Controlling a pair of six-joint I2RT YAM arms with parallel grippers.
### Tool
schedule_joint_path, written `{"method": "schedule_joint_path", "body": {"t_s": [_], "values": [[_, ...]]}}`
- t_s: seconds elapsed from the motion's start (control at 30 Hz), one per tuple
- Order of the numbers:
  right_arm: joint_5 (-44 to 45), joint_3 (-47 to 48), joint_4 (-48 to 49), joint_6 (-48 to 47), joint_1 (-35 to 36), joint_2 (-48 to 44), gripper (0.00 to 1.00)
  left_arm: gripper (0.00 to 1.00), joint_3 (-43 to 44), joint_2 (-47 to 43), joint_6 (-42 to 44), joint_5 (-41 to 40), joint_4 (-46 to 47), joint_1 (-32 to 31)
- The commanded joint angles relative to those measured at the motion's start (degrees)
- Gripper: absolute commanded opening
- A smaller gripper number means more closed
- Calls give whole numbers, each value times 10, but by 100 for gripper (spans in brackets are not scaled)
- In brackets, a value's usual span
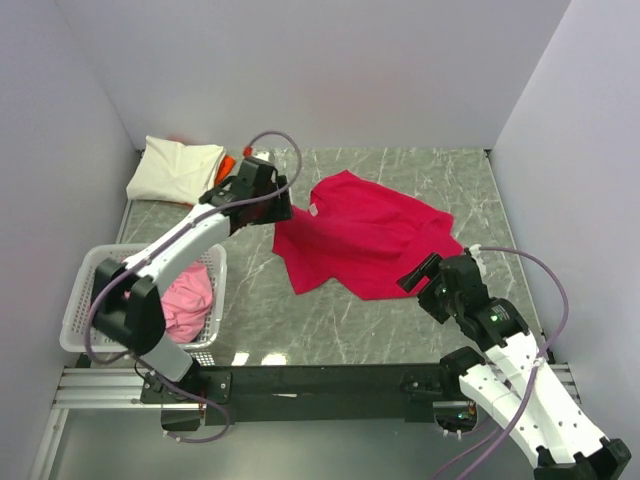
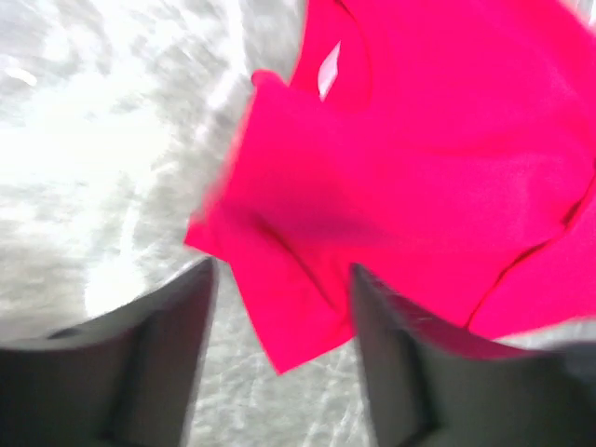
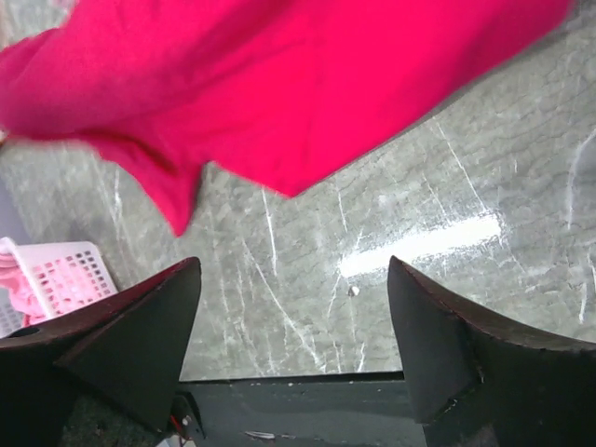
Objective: Fold and stack the t-shirts
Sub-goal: Flatten the tshirt out
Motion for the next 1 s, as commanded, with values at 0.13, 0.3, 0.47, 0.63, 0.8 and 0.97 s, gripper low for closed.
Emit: {"method": "schedule_joint_path", "body": {"t_s": [0.13, 0.3, 0.47, 0.63, 0.8, 0.97], "values": [[-12, -9, 43, -17, 7, 63, 89, 75, -97, -25, 7, -39, -2, 1], [-12, -11, 50, -20, 15, 86, 89, 68, -115, 0, 17, -38, 10, 7], [-20, -26, 66, -3, 19, 77, 89, 56, -105, 42, 21, -11, 34, 9], [-25, -36, 64, 3, 21, 72, 88, 55, -86, 74, 15, -18, 49, 14], [-22, -38, 60, 2, 21, 68, 88, 52, -47, 113, 33, -22, 63, 19], [-22, -34, 60, 0, 21, 76, 88, 48, -20, 146, 47, -18, 67, 20]]}}
